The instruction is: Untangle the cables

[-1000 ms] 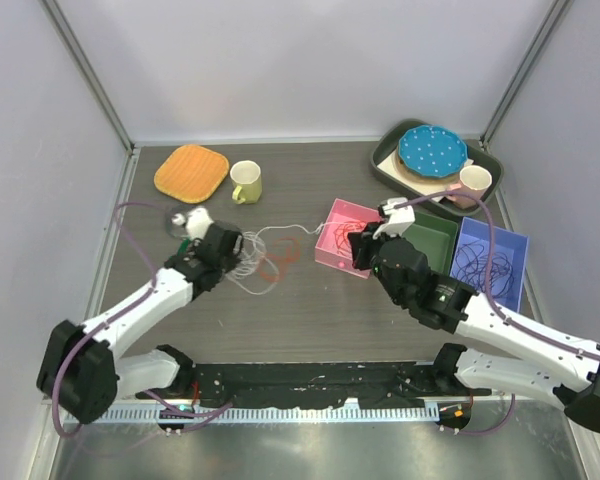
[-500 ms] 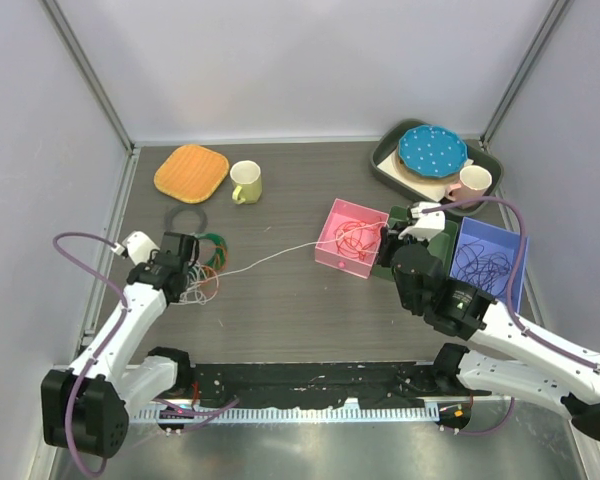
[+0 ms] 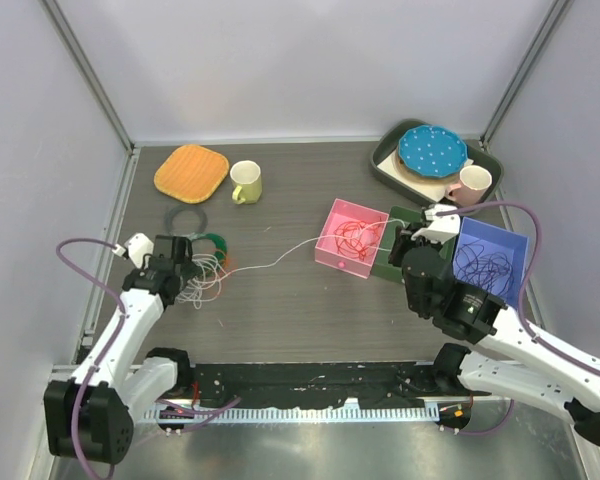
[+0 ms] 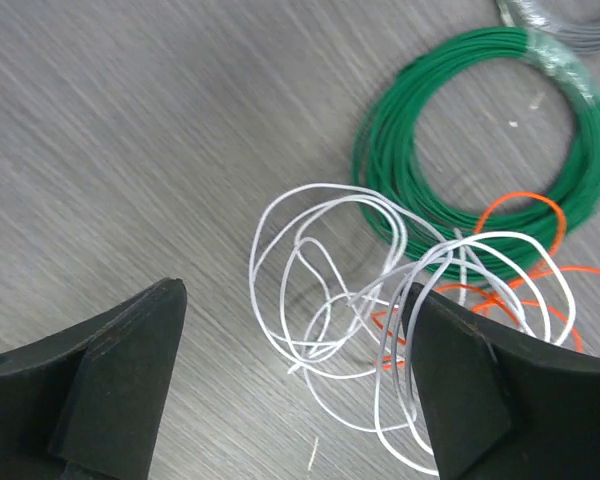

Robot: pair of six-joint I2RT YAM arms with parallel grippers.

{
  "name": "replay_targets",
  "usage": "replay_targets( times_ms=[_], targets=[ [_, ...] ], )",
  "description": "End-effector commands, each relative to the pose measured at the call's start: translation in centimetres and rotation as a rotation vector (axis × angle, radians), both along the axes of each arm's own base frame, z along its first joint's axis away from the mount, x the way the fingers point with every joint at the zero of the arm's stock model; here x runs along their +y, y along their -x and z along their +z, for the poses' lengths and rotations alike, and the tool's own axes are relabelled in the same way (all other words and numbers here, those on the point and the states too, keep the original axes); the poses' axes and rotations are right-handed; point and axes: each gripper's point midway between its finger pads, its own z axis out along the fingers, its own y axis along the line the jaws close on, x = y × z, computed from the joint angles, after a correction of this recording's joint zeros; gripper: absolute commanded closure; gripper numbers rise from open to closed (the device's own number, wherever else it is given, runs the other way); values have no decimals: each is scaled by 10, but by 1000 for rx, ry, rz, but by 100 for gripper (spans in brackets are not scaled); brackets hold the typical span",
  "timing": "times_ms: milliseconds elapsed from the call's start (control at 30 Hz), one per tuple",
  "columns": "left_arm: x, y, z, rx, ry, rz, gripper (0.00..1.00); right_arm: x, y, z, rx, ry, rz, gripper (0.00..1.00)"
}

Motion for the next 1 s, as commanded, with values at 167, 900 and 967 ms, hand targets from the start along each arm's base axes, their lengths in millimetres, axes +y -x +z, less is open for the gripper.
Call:
replay_targets(
  times_ms=[167,900,967],
  targets=[
    [-72,-35,51,-354,296,-320,0,72,-3,2,-44,16,353,99],
    [-270,-23,69,-475,469,-1216,6,140,5,38,-48,-111,621,99],
    [-287,-27,65,-461,463,-1238,12,139,10,41,-54,-128,640,99]
  ],
)
